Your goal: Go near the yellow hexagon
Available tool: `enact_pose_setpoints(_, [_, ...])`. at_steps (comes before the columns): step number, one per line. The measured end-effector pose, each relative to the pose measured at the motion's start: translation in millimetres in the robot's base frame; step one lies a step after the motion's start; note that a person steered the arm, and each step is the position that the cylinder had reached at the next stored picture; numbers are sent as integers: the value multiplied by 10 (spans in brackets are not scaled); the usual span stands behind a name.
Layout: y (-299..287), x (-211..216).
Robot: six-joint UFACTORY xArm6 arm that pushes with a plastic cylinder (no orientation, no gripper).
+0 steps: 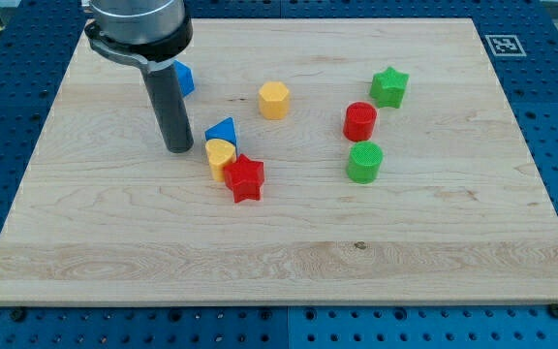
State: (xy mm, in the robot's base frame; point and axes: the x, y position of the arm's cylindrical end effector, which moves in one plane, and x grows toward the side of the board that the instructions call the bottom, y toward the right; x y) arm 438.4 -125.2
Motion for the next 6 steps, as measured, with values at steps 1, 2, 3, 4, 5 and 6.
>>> enact_pose_setpoints(1, [243, -199])
enact_pose_setpoints(2, [253, -520])
enact_pose_setpoints(3, [504, -687])
enact_pose_setpoints(4, [764, -665])
enact_pose_setpoints(5, [779, -654])
enact_pose_setpoints(6, [779, -560])
